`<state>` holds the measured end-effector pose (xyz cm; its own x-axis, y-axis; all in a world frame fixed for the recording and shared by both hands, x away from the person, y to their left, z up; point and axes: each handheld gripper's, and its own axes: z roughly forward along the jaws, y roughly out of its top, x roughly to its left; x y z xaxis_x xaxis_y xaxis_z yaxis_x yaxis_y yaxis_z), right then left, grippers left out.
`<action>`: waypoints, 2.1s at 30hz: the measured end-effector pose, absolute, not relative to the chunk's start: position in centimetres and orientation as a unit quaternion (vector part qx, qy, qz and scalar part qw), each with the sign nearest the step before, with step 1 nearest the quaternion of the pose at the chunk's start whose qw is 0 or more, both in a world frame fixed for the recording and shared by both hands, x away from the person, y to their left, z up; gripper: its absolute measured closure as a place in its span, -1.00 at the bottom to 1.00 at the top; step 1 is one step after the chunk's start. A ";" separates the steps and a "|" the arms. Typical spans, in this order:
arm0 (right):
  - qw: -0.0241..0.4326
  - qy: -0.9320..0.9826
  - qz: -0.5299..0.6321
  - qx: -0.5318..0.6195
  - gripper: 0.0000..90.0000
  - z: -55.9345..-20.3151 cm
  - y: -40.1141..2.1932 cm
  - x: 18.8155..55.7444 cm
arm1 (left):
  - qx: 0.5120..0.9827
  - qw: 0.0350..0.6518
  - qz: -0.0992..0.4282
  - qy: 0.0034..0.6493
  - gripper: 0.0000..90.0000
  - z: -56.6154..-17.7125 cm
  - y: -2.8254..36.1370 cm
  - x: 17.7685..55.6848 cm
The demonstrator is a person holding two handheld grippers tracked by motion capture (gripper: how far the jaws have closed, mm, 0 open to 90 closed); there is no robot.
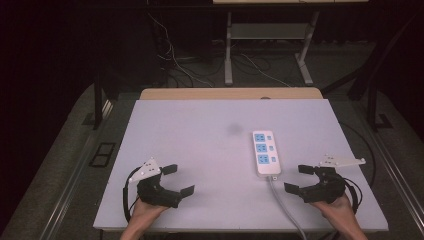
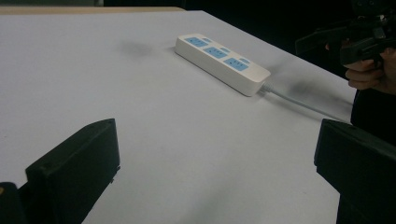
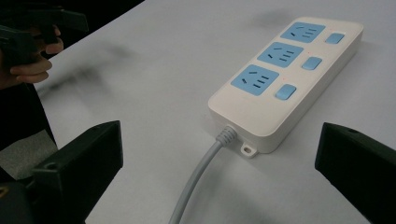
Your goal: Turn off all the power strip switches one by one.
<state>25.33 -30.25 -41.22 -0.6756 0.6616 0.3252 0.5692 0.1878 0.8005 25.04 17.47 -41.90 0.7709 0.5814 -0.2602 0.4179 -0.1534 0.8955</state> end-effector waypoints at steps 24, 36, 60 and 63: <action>0.042 0.776 0.485 0.401 -0.98 -41.2 -30.2 25.3 | 0.763 0.558 0.060 0.322 -1.00 -42.1 17.1 25.3; 0.041 0.783 0.473 0.402 -0.98 -40.9 -30.2 25.3 | 0.766 0.557 0.058 0.316 -1.00 -42.2 16.9 25.3; 0.022 0.823 0.420 0.381 -0.98 -39.9 -29.3 27.4 | 0.763 0.558 0.054 0.322 -1.00 -42.4 17.1 25.4; 0.022 0.828 0.414 0.379 -0.98 -39.6 -29.2 27.7 | 0.764 0.557 0.053 0.321 -1.00 -42.4 17.1 25.5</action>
<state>27.74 -29.20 -39.63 -0.7121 0.6448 0.2776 0.6090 0.3707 0.7012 25.47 17.07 -42.40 0.7879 0.5505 -0.2762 0.4317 -0.1738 0.8851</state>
